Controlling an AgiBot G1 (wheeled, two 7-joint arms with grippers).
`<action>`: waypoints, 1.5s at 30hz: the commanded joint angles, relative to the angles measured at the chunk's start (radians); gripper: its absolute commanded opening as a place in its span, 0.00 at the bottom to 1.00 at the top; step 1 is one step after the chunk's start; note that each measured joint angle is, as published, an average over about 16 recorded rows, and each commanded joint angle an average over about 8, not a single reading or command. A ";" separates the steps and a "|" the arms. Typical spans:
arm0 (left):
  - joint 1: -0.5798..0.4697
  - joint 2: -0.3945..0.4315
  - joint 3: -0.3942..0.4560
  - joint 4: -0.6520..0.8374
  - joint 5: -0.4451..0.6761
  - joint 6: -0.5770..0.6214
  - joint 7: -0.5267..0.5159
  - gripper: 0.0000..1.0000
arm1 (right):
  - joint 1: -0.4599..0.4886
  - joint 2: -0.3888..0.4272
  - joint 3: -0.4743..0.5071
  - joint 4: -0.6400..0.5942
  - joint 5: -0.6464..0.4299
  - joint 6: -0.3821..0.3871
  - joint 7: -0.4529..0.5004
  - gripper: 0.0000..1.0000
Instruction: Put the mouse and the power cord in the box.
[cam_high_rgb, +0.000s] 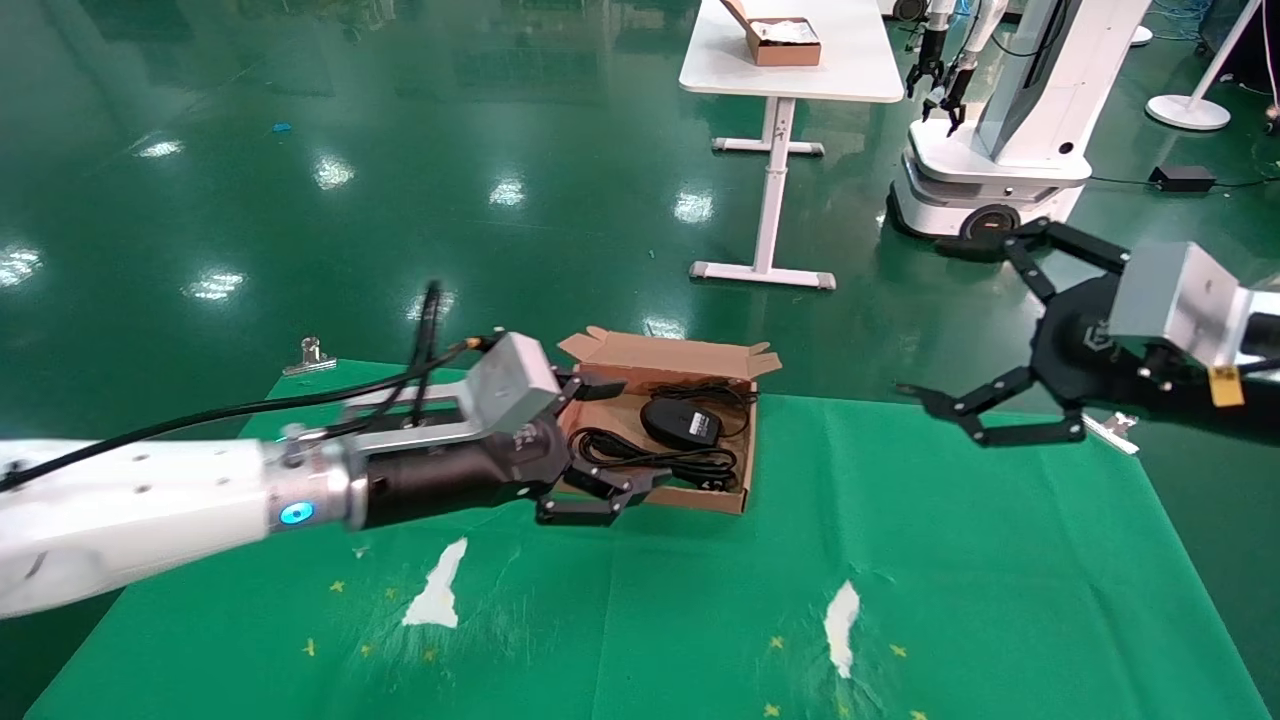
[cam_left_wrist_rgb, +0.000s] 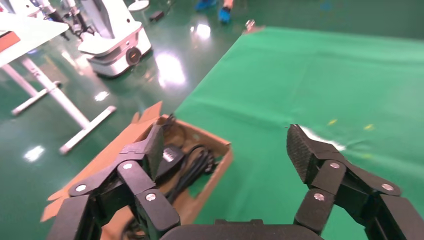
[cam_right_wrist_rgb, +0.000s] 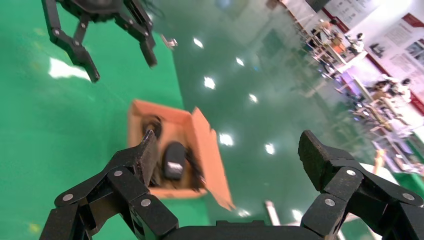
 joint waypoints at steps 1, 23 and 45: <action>0.022 -0.026 -0.024 -0.026 -0.027 0.028 -0.012 1.00 | -0.025 0.005 0.008 0.033 0.018 -0.006 0.038 1.00; 0.261 -0.308 -0.292 -0.313 -0.319 0.338 -0.145 1.00 | -0.305 0.059 0.098 0.398 0.220 -0.070 0.454 1.00; 0.353 -0.417 -0.397 -0.425 -0.436 0.459 -0.194 1.00 | -0.459 0.089 0.148 0.597 0.333 -0.107 0.668 1.00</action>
